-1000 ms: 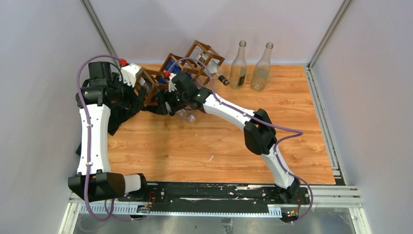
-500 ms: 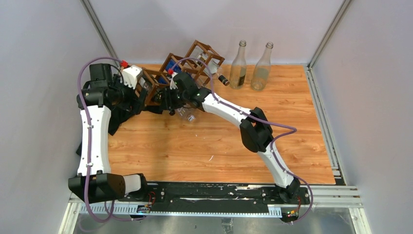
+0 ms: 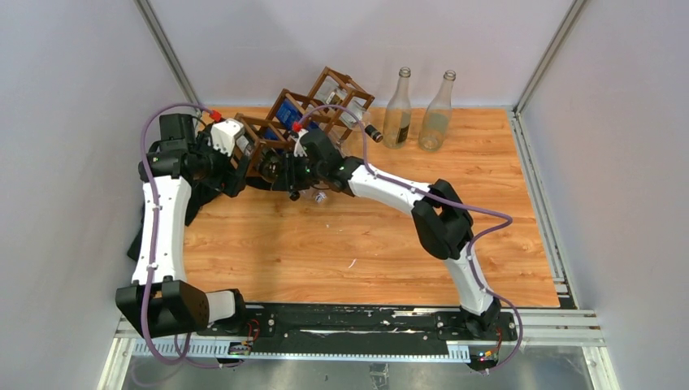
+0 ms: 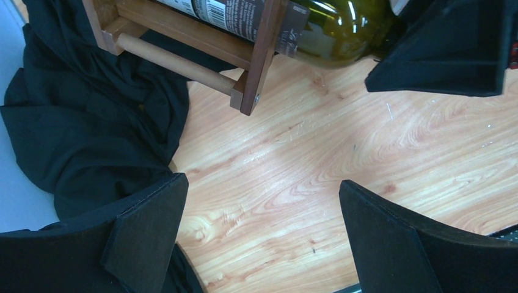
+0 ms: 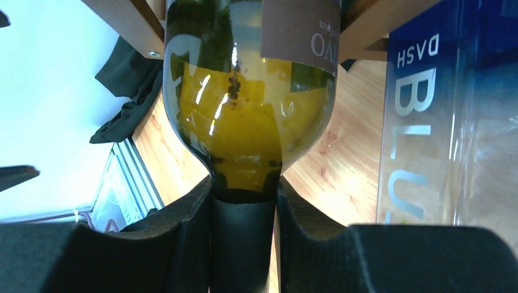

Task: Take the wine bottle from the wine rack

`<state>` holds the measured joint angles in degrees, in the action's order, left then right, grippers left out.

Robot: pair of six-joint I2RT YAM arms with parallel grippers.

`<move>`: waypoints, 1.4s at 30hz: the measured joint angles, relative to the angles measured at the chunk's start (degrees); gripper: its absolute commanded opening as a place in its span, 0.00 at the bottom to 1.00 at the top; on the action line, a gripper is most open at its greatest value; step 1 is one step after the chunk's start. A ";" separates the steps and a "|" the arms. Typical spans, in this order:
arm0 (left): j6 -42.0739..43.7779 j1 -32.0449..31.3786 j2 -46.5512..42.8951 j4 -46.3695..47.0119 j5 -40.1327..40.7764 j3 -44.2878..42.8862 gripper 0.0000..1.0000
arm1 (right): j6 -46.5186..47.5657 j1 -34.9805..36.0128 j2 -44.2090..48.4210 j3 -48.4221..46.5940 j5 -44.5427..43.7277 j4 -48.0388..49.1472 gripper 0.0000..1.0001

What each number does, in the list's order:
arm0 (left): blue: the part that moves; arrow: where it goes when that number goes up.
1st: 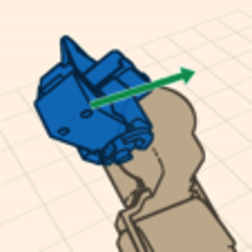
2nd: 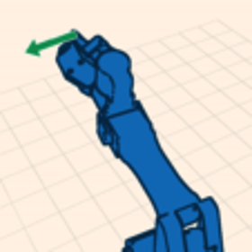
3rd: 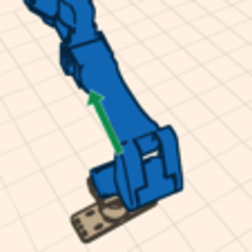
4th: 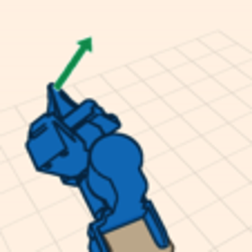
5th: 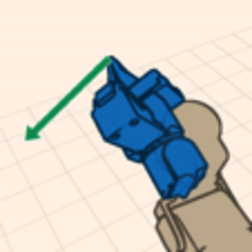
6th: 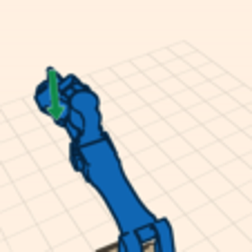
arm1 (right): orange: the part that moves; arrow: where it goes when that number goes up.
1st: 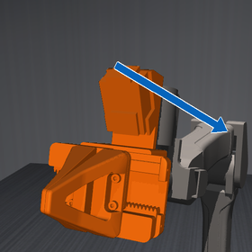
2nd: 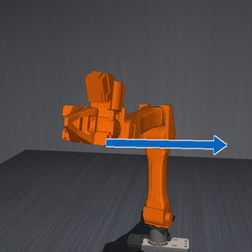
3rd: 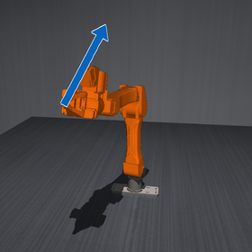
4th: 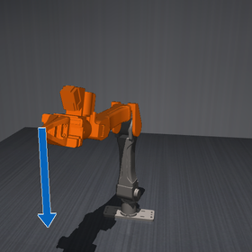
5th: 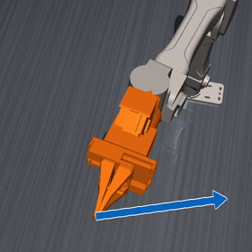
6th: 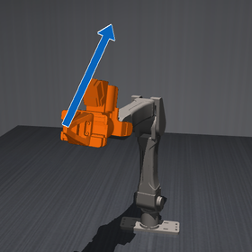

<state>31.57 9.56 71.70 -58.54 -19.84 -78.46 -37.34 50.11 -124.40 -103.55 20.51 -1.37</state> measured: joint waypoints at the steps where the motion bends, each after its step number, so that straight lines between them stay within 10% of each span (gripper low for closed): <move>1: 0.00 0.02 0.11 0.57 0.00 0.55 1.00 | -0.15 0.00 0.57 0.76 0.00 0.17 0.00; 19: 1.14 0.02 1.57 11.80 0.96 5.92 1.00 | -1.27 0.63 19.19 22.18 1.09 0.81 0.00; 42: 14.34 -8.59 -12.44 2.73 -1.75 8.26 1.00 | -2.08 1.53 42.21 40.83 3.32 -0.02 0.00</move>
<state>45.91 0.97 59.27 -55.81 -21.58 -70.19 -39.42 51.64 -82.19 -62.72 23.83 -1.39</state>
